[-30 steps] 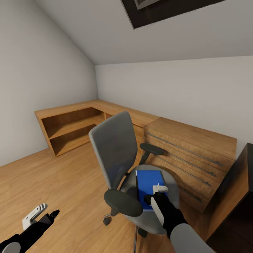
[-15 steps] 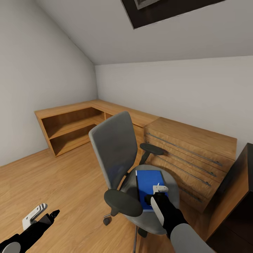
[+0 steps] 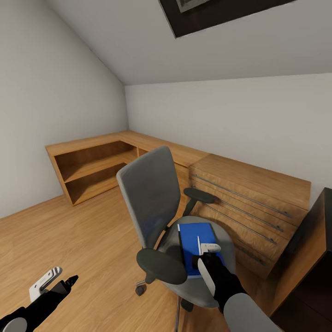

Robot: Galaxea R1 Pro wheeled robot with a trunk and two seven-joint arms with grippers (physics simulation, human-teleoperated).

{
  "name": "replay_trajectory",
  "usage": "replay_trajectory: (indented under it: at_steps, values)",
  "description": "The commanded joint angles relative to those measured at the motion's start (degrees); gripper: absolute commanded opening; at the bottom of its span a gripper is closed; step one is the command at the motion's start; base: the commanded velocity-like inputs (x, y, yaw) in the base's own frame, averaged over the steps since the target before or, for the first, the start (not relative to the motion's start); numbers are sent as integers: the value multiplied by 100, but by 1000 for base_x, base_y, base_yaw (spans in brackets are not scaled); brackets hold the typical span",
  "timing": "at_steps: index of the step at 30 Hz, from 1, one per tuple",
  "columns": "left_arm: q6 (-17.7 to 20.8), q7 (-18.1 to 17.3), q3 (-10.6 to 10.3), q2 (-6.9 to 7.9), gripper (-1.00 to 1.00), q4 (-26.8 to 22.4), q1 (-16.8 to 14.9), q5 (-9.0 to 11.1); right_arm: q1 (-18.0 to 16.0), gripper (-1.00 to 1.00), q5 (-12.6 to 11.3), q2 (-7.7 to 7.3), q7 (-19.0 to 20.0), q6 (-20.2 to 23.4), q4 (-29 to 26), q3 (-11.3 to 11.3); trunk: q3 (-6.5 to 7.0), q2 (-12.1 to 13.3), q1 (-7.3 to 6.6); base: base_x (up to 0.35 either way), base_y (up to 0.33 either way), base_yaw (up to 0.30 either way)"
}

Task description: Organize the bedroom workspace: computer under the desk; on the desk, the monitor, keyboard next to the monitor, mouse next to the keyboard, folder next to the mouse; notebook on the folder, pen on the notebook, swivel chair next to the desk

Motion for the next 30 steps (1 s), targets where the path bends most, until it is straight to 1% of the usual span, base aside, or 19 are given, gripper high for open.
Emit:
replay_trajectory:
  at_steps: [1,19,30]
  values:
    - [12,51,1,2,100,-11,1,62,-3,-100,-60,0,-54,17,-5,18,-5,-2,0,0,0,0]
    - [17,48,1,2,100,-5,3,57,-3,-100,-56,0,-56,17,-12,18,-5,-2,0,0,0,0]
    - [21,43,1,2,100,-3,3,57,-3,-100,-55,0,-56,17,-17,18,193,439,-242,0,0,0]
